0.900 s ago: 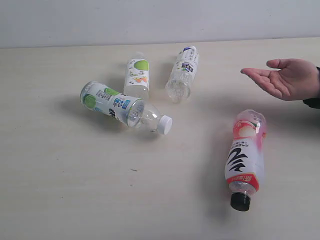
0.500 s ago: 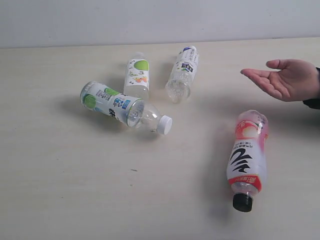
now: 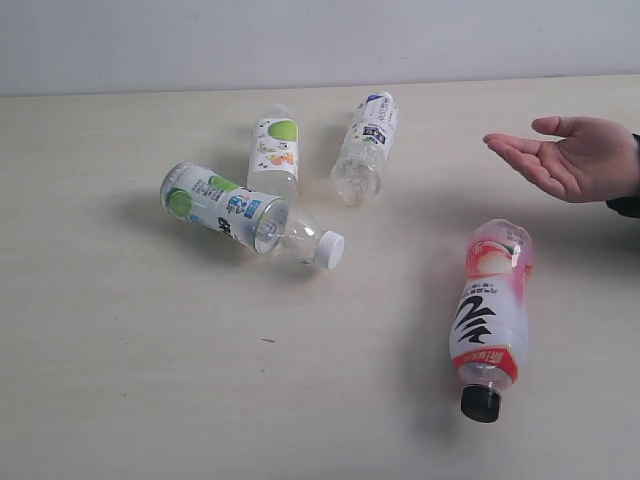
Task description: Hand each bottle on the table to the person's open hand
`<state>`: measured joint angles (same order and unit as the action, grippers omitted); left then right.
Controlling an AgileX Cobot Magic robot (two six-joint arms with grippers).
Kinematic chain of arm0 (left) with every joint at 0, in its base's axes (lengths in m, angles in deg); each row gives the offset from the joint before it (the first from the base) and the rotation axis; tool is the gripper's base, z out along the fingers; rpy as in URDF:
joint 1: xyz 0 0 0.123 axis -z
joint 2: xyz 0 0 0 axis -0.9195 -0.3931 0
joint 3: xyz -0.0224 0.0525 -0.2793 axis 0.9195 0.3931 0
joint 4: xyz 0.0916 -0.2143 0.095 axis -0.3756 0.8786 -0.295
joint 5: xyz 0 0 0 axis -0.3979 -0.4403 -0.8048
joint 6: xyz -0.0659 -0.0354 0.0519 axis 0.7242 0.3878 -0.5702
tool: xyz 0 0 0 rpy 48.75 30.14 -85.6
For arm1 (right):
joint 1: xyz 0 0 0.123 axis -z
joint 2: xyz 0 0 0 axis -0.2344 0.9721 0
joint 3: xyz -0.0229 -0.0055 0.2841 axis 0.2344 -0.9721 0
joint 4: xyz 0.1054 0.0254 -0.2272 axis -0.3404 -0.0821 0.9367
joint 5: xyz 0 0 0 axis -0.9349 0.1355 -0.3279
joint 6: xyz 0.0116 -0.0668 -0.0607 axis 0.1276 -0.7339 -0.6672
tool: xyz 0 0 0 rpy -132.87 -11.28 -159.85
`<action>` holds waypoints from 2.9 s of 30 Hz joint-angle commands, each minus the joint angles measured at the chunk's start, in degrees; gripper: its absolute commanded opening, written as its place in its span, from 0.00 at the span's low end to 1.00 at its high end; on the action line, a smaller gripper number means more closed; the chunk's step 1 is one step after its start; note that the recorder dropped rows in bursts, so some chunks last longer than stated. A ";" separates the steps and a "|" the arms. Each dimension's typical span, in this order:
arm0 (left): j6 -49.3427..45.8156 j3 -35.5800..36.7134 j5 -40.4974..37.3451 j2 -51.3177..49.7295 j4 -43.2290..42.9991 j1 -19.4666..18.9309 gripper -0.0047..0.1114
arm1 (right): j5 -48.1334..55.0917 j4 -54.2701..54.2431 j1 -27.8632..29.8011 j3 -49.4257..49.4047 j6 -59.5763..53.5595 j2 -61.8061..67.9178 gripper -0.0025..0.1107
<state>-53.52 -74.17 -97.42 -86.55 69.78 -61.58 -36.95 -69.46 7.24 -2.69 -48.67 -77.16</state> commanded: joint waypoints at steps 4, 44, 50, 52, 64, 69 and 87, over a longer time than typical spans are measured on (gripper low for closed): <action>0.01 0.10 0.17 0.32 0.26 0.35 0.04 | -0.29 0.30 0.31 -0.27 0.32 -0.31 0.02; 59.99 -51.91 6.74 -41.59 -39.36 0.86 0.04 | -0.29 0.30 0.31 -0.27 0.32 -0.31 0.02; 28.05 -66.12 -20.02 -66.54 -19.90 3.57 0.04 | -0.29 0.30 0.31 -0.27 0.32 -0.31 0.02; 18.74 -69.84 -26.98 -74.44 -9.55 4.96 0.04 | -0.29 0.30 0.31 -0.27 0.32 -0.31 0.02; 10.64 -86.25 -37.46 -105.03 -6.78 30.29 0.04 | -0.29 0.30 0.31 -0.27 0.32 -0.31 0.02; 15.56 -93.74 -41.50 -112.55 -8.95 40.62 0.04 | -0.29 0.30 0.31 -0.27 0.32 -0.31 0.02; 19.95 -116.38 -46.97 -126.16 -9.14 54.81 0.52 | -0.29 0.30 0.31 -0.27 0.32 -0.31 0.02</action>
<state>-34.88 -189.37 -145.18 -211.57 61.09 -7.18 -36.95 -69.46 7.24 -2.69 -48.67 -77.16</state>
